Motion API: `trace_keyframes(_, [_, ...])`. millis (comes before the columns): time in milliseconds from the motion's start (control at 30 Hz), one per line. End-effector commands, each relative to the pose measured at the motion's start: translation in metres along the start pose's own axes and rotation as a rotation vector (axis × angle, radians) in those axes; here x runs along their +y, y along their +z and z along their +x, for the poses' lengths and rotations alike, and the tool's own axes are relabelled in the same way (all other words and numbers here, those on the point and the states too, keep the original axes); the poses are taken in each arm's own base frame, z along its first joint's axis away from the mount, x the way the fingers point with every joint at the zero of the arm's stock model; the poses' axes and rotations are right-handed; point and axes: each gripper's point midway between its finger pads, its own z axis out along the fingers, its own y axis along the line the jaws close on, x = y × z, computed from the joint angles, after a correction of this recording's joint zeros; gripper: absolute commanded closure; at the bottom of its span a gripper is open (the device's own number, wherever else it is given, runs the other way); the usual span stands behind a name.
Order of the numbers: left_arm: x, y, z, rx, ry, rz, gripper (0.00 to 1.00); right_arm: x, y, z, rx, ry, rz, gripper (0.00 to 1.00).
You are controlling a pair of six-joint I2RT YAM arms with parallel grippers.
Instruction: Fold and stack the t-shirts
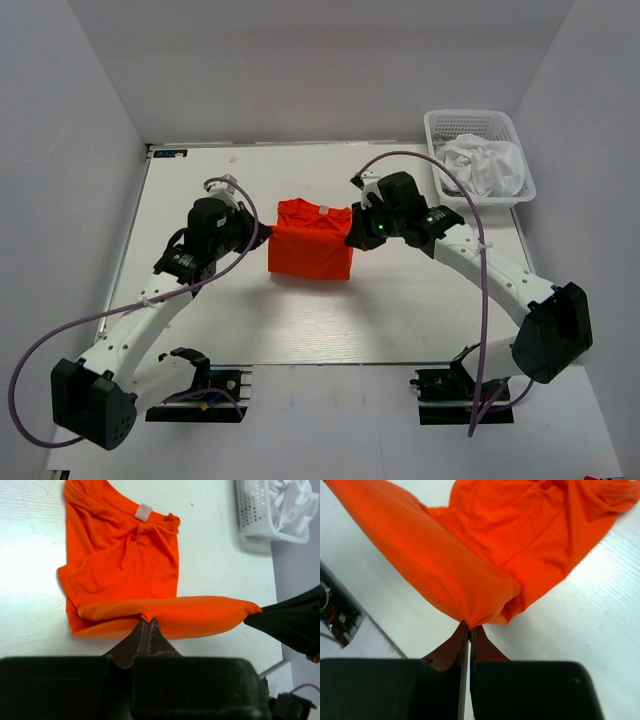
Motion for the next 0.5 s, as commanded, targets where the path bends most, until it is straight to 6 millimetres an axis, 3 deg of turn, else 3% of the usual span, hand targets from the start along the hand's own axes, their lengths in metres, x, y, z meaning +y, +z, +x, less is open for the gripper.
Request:
trace_keyframes(0, [-0.001, 0.011, -0.033, -0.107, 0.001, -0.034, 1.00, -0.015, -0.001, -0.035, -0.086, 0.021, 0.069, 1.00])
trace_keyframes(133, [0.010, 0.029, -0.043, -0.141, 0.008, -0.081, 1.00, -0.032, 0.011, -0.049, -0.098, 0.050, 0.094, 1.00])
trace_keyframes(200, [0.013, 0.042, -0.054, -0.170, 0.017, -0.103, 1.00, -0.032, 0.013, -0.060, -0.111, 0.048, 0.085, 1.00])
trace_keyframes(233, [0.010, 0.046, -0.062, -0.181, 0.027, -0.108, 1.00, -0.042, 0.020, -0.058, -0.092, 0.064, 0.101, 1.00])
trace_keyframes(300, [0.011, 0.056, -0.063, -0.163, 0.026, -0.121, 1.00, -0.043, 0.020, -0.069, -0.105, 0.069, 0.100, 1.00])
trace_keyframes(333, [0.013, 0.066, -0.064, -0.147, 0.036, -0.133, 1.00, -0.053, 0.028, -0.065, -0.078, 0.092, 0.113, 1.00])
trace_keyframes(467, [0.023, 0.080, -0.068, -0.140, 0.031, -0.180, 1.00, -0.063, 0.040, -0.076, -0.084, 0.091, 0.104, 1.00])
